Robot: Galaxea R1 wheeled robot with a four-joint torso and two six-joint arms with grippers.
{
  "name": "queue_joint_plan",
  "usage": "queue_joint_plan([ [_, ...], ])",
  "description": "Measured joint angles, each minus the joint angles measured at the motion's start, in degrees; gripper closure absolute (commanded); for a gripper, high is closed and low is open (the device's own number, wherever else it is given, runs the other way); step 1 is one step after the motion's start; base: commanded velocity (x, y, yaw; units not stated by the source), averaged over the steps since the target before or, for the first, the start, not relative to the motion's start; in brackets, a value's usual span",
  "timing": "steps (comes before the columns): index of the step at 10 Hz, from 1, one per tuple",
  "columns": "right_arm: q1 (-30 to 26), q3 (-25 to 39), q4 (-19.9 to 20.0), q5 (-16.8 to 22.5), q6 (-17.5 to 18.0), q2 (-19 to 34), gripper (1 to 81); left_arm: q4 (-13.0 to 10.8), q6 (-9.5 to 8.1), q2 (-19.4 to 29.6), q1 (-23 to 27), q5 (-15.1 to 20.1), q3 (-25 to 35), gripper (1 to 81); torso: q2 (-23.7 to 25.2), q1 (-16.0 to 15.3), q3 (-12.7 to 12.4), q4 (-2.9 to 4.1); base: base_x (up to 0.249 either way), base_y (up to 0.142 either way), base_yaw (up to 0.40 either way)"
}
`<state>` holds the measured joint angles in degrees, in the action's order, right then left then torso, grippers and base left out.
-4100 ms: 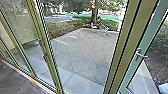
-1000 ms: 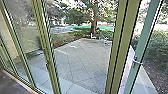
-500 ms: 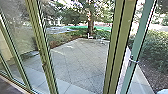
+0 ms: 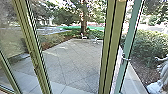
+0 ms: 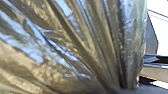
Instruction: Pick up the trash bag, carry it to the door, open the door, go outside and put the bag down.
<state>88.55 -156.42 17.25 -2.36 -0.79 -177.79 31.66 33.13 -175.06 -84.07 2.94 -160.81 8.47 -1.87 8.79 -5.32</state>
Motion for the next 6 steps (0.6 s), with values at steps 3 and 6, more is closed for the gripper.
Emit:
queue_joint_plan([
  [3,0.04,0.0,0.0,0.02,0.05,-0.09,1.0,0.0,0.0,0.02,0.09,-0.18,0.0,81.1,0.0,0.0,0.0,0.0,0.0,0.0,-0.211],
  [6,0.01,0.0,-0.02,0.02,0.02,-0.13,1.0,0.0,0.0,0.0,0.06,-0.13,0.0,81.1,0.0,0.0,0.0,0.0,0.0,0.0,-0.227],
])
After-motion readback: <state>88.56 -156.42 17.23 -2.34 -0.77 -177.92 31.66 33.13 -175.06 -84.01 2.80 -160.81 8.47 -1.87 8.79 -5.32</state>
